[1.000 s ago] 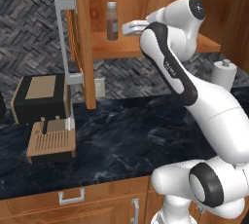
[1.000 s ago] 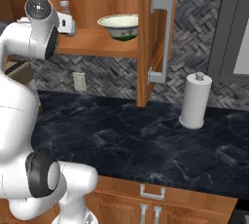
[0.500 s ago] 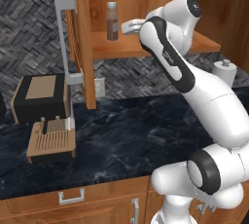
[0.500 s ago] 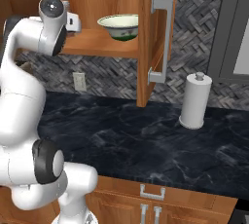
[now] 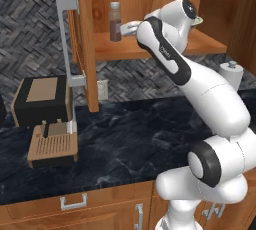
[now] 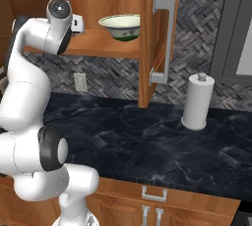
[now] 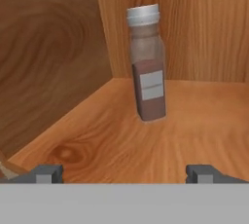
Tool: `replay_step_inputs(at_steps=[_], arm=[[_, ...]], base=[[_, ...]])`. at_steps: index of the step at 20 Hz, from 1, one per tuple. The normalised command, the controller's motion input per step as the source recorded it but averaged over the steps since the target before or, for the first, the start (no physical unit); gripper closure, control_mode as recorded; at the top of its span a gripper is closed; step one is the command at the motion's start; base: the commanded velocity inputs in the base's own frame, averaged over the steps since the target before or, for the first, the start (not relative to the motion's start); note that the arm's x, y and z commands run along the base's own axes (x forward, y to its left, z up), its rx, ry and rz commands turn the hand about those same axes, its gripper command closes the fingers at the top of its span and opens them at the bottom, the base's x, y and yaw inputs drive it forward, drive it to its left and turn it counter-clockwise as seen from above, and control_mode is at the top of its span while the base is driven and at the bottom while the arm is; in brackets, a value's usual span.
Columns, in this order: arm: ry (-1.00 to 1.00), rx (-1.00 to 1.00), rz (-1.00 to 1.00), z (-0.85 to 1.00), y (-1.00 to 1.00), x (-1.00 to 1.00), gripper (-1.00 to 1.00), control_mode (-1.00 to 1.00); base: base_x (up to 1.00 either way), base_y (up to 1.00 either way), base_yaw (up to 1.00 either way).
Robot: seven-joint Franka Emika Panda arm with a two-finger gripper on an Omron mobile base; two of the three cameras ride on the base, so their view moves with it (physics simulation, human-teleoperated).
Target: Take the cinnamon bottle from the cabinet and place it on the dining table, next to the plate with the cupcake. Then take the chocolate from the dining counter and place it on the cupcake plate.
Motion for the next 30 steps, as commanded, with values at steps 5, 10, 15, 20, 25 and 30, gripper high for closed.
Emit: replay_step_inputs(at_steps=[5, 10, 15, 20, 25, 30], arm=[[0.0, 0.0, 0.03, -0.04, 0.01, 0.43, -1.0, -1.0], [0.0, -0.01, 0.04, 0.01, 0.04, 0.39, -1.0, -1.0], [0.0, -0.05, 0.04, 0.01, 0.14, 0.31, -1.0, -1.0], [0.0, -0.07, 0.01, 0.01, 0.15, 0.28, -1.0, -1.0], [0.0, -0.05, 0.0, 0.0, 0.03, 0.22, -1.0, -1.0], [0.0, 0.0, 0.0, 0.0, 0.01, 0.22, -1.0, -1.0]], base=[[0.0, 0.0, 0.0], [0.0, 0.0, 0.0], [0.0, 0.0, 0.0], [0.0, 0.0, 0.0], [0.0, 0.0, 0.0], [0.0, 0.0, 0.0]])
